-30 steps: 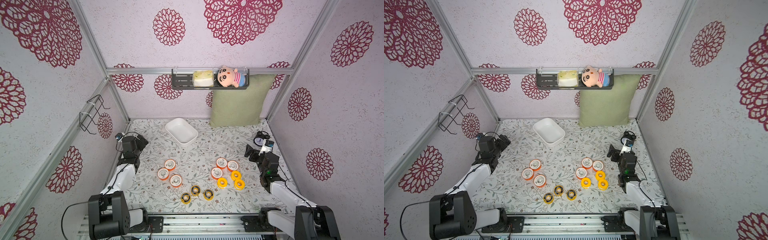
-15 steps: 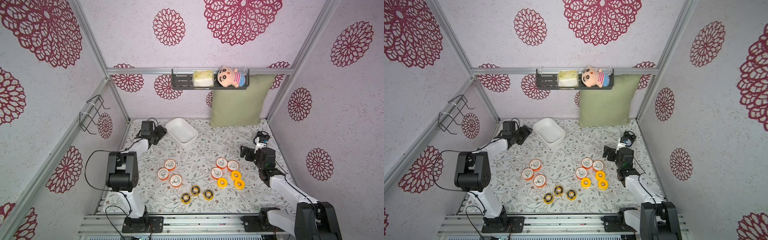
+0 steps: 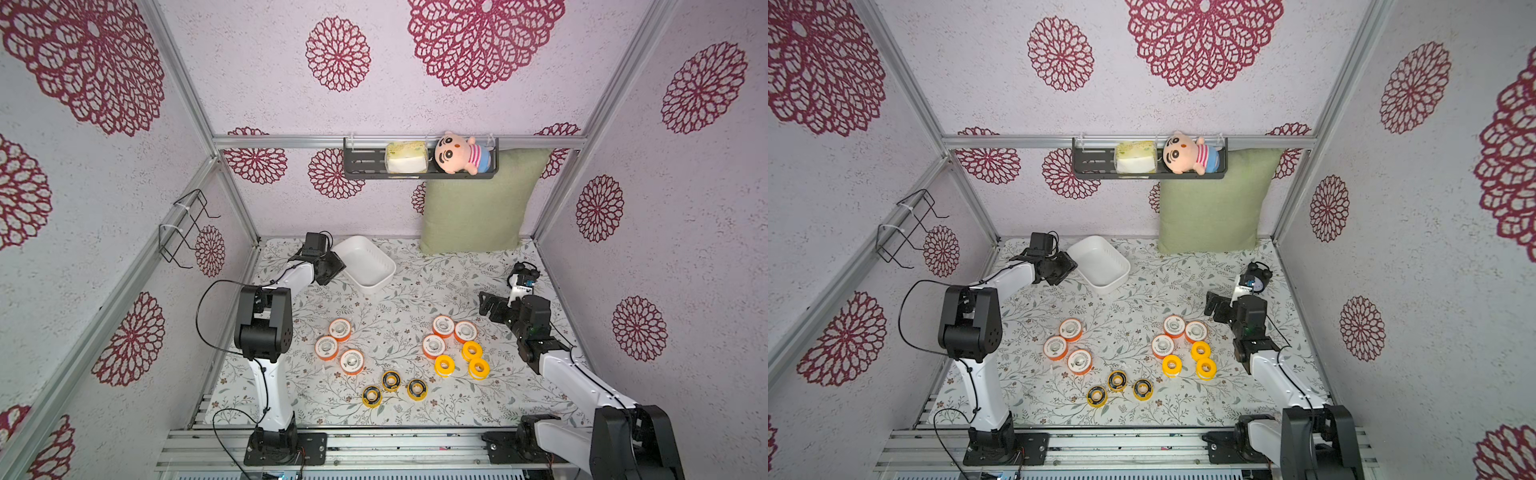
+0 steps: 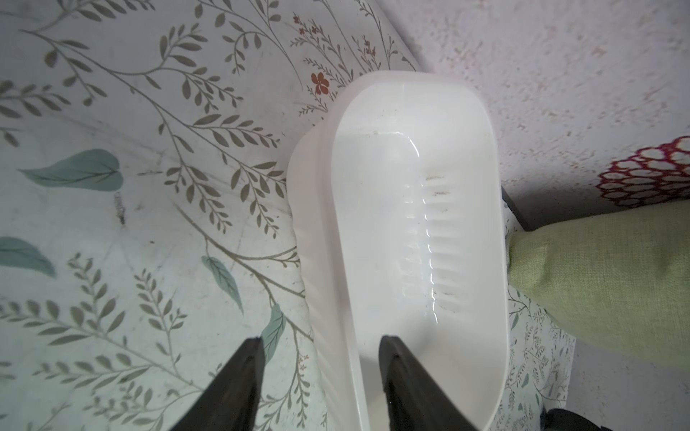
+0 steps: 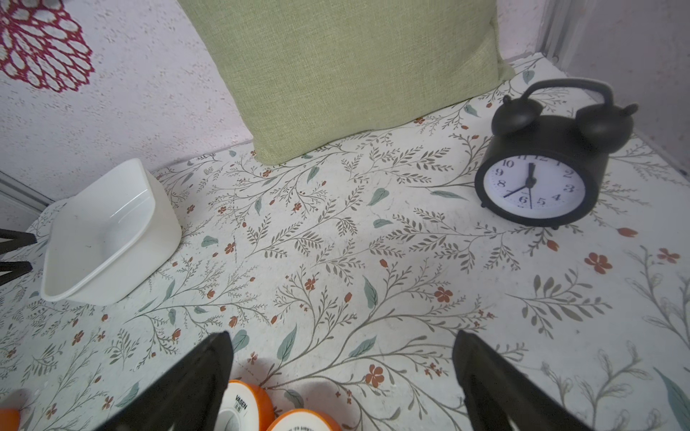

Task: Put the sealing tape into the storage box
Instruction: Move the storage box to the center of the board.

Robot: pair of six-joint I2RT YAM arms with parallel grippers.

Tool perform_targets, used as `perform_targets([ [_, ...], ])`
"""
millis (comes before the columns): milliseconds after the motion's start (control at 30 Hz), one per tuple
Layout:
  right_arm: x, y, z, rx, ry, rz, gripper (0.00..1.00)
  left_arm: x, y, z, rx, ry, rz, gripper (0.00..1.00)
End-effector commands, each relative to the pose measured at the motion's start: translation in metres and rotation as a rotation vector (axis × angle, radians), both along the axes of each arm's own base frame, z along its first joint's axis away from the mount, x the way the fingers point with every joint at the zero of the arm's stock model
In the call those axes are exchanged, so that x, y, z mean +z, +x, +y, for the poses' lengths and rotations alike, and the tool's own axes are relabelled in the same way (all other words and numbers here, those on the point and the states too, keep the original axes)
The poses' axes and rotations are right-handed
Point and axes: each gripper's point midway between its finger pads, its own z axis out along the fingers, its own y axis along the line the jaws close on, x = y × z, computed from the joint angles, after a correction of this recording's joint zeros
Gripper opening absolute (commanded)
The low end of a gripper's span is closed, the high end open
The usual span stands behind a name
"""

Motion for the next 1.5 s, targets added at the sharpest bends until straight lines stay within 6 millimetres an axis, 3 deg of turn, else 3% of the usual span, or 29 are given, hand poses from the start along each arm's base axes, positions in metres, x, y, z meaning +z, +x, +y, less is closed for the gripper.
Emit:
perform_targets([
  [0, 0.018, 0.002, 0.002, 0.001, 0.02, -0.051, 0.99, -0.006, 0.004, -0.007, -0.05, 0.031, 0.018, 0.48],
  [100, 0.017, 0.001, 0.002, -0.001, 0.019, -0.05, 0.99, -0.012, 0.006, -0.015, -0.081, 0.01, 0.037, 0.42],
  [300, 0.018, 0.0, 0.002, 0.0, 0.02, -0.053, 0.99, -0.02, 0.009, -0.023, -0.111, 0.034, 0.056, 0.42],
  [533, 0.016, -0.001, 0.003, 0.006, 0.022, -0.046, 0.99, -0.022, 0.007, -0.04, -0.168, 0.046, 0.07, 0.15],
  [700, 0.015, -0.001, 0.004, 0.015, 0.02, -0.042, 0.99, -0.019, 0.0, -0.05, -0.214, 0.066, 0.077, 0.09],
  [867, 0.013, -0.002, 0.007, 0.028, 0.022, -0.035, 0.99, -0.014, -0.016, -0.066, -0.297, 0.09, 0.096, 0.08],
  [1033, 0.011, -0.002, 0.01, 0.055, 0.016, -0.024, 0.99, -0.006, -0.044, -0.085, -0.388, 0.136, 0.113, 0.08],
  [1333, 0.006, -0.005, 0.011, 0.061, 0.002, -0.002, 0.99, 0.005, -0.092, -0.1, -0.493, 0.236, 0.14, 0.09],
  [1467, 0.005, -0.006, 0.014, 0.078, -0.002, 0.004, 0.99, 0.0, -0.102, -0.102, -0.499, 0.24, 0.15, 0.09],
])
